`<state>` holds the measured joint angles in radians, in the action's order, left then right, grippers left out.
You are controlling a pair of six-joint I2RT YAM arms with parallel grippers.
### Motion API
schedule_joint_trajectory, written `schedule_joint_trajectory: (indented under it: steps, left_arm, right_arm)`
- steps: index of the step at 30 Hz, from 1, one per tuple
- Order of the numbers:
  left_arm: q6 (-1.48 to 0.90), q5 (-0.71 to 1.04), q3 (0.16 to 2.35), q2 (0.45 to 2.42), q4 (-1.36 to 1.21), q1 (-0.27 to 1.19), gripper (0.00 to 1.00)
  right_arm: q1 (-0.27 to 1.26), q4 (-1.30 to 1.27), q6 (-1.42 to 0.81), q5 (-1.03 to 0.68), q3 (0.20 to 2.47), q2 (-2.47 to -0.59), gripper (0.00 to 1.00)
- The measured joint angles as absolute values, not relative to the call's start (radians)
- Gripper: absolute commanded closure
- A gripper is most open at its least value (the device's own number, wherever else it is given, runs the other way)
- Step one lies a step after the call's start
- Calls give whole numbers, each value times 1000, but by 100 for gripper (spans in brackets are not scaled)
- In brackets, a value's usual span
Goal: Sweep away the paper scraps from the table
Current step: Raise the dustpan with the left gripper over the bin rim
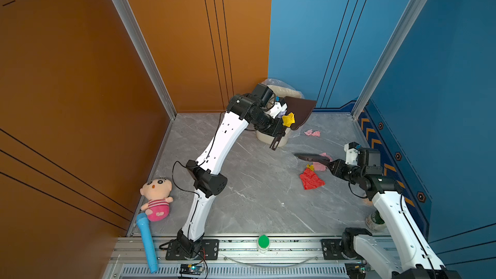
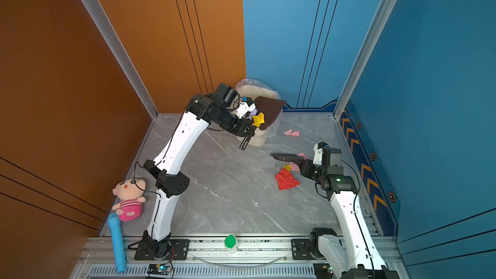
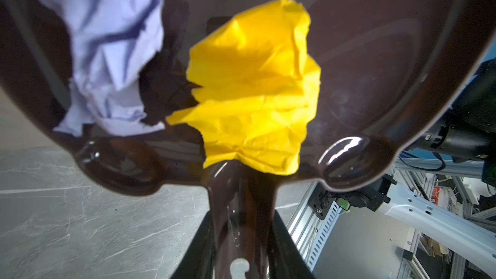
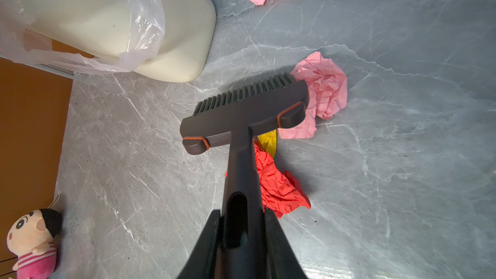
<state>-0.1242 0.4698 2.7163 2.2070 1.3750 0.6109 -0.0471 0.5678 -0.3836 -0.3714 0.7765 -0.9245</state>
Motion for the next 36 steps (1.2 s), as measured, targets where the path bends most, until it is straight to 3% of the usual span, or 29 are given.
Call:
schedule_joint_trajectory:
  steps: [19,36]
  left_arm:
    - [-182,530,2726,2222,1202,574,100]
    - [-324,687,2726,2289,979,523,100]
  right_arm:
    - [-47,565,-383,-371,776,-928,100]
    - [-51,564,-383,-371,776,-934,100]
